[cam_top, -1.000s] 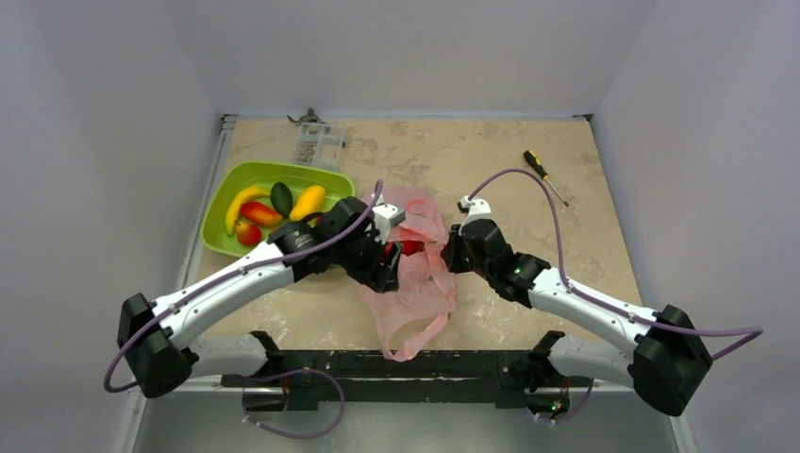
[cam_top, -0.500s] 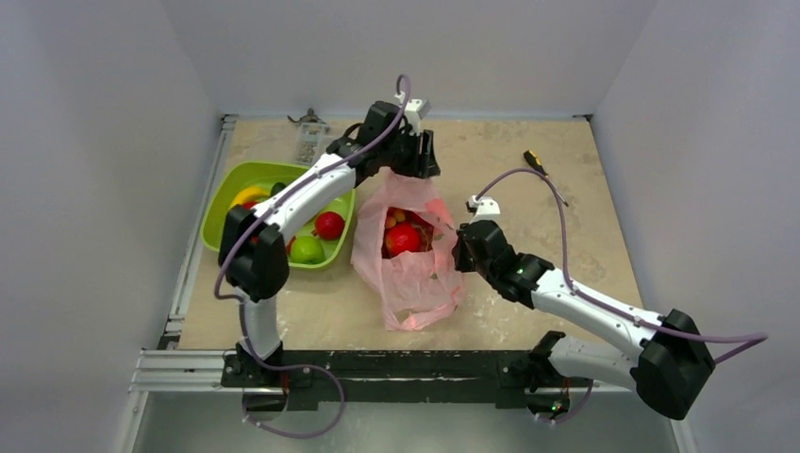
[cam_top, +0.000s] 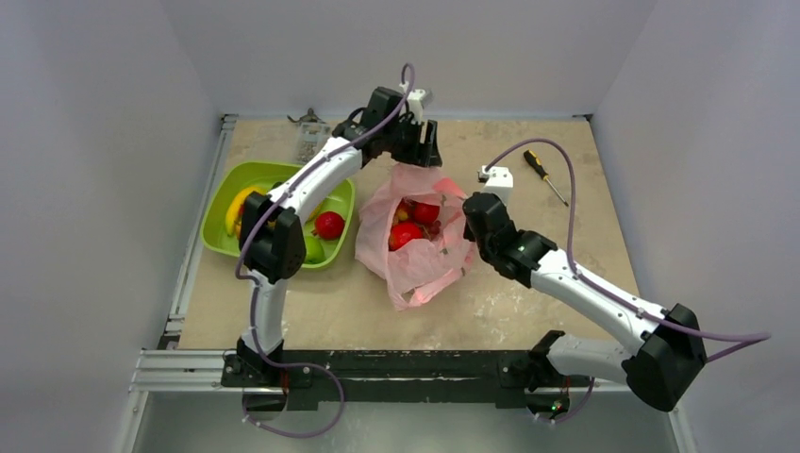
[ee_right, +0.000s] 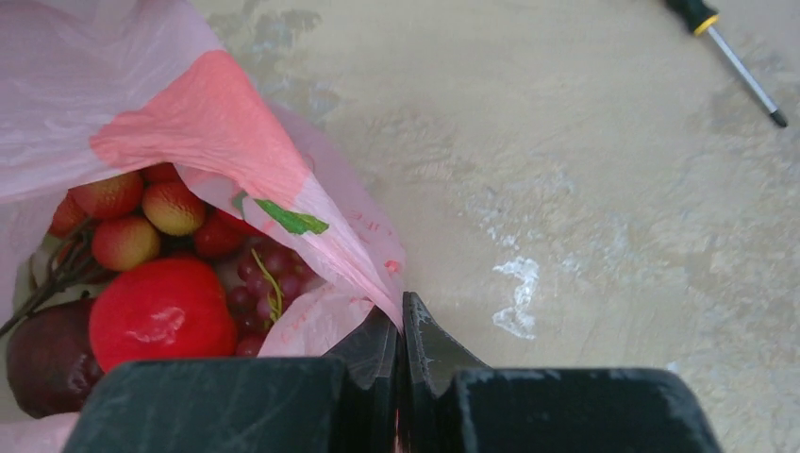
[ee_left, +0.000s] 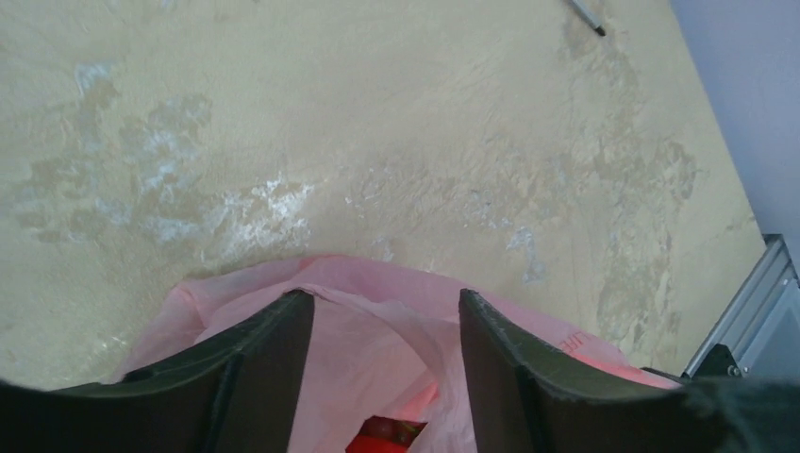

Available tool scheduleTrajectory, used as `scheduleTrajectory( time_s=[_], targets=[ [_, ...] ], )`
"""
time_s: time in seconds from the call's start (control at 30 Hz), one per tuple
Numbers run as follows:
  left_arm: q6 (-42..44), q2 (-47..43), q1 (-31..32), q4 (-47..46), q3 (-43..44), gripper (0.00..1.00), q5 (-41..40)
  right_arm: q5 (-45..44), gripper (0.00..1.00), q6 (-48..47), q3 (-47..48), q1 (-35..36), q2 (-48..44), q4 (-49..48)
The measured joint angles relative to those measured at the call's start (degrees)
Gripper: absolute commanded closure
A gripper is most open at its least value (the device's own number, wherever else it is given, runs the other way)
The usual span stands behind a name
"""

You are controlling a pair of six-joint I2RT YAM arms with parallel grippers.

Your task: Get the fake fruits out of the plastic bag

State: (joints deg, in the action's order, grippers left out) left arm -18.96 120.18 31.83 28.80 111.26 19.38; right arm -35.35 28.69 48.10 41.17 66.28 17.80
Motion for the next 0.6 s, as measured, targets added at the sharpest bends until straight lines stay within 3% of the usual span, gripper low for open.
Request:
scheduleTrajectory(
  time_s=[0.1, 0.2, 0.4, 0.47, 0.6],
  targets=[
    [0.8, -0.9, -1.3, 2.5, 4.7, 0.12, 2.0, -1.1, 1.0, -2.9, 1.7, 0.0, -1.3, -0.2],
    [0.6, -5.0, -3.0, 4.7, 3.8, 0.0, 3.0, 1.0, 1.0, -5.0, 1.7, 0.0, -3.2, -0.3],
    [0.5, -23.1, -6.4, 10.4, -4.3, 0.0, 2.8, 6.8, 1.0, -5.4, 1.1, 0.0, -3.9, -0.8],
    [0.1, -30.8, -6.5, 10.4, -8.7, 0.04, 3.1, 8.4, 1.0, -5.2, 0.3, 0.0, -4.2, -0.9],
    [-1.7, -47.8, -4.7, 9.0, -21.7, 0.37, 4.2, 10.8, 1.0, -4.7, -0.2, 0.0, -4.2, -1.1]
  ],
)
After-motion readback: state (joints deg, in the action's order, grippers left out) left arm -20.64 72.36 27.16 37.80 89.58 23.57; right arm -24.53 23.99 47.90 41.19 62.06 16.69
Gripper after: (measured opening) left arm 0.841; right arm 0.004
